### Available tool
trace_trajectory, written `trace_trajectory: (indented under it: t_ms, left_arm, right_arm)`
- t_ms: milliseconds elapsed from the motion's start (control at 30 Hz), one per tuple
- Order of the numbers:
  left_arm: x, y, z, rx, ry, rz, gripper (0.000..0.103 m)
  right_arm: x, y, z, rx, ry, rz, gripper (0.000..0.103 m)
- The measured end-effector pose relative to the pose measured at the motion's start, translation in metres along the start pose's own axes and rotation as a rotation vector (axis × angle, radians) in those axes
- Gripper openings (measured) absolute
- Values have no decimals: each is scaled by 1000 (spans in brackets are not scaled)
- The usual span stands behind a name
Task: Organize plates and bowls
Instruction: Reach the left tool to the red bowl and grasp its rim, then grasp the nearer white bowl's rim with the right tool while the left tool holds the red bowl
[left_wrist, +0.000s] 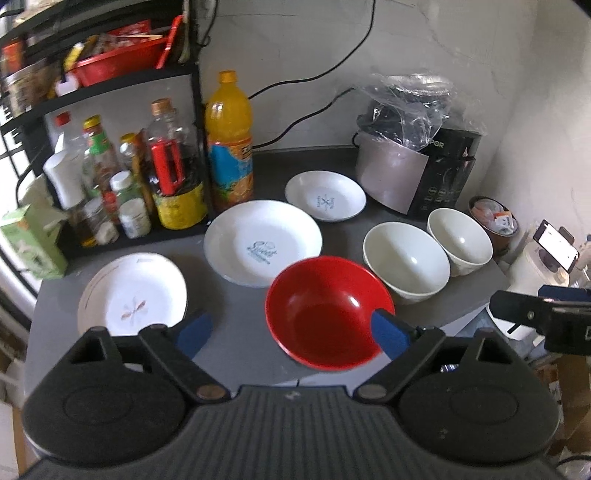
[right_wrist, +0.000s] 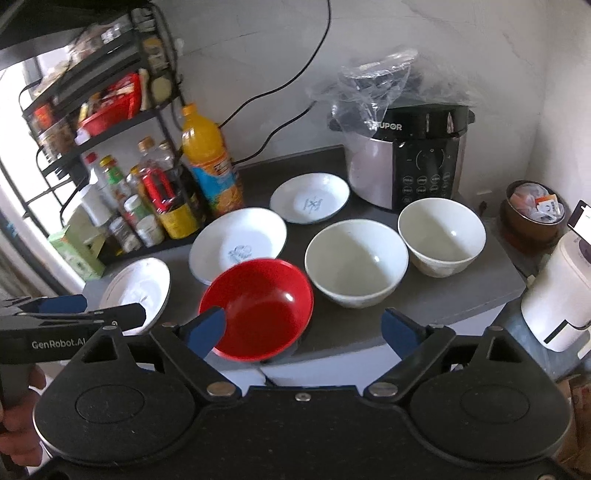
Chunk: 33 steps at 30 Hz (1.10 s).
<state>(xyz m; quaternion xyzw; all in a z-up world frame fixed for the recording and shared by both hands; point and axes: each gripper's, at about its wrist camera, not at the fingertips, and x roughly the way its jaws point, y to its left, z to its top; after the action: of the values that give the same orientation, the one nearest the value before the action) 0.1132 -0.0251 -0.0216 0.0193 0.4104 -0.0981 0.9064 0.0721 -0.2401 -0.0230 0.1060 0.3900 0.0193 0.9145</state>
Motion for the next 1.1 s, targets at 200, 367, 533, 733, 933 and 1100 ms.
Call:
trace_trajectory:
  t_ms: [200,367,533,733,933,1100]
  left_arm:
    - [33,19,20,44,21,-60,83]
    - [61,27,32,100,57,-118,75]
    - [85,28,41,151,77,-164,69]
    - [102,16,50,184,105,-209,62]
    - [122,-4,56,199,146,-230,49]
    - [136,-24,65,204,144,-233,46]
  right_arm:
    - [31,5,15,88,20,-63,85]
    - [47,10,22,143,24,-120,80]
    - [56,11,26,189,23,-163,73]
    - [66,6,25,227,36,-193,65]
    - [80,-10,29,259,59,-193,55]
    - [91,-27,35,260,62,-180,48]
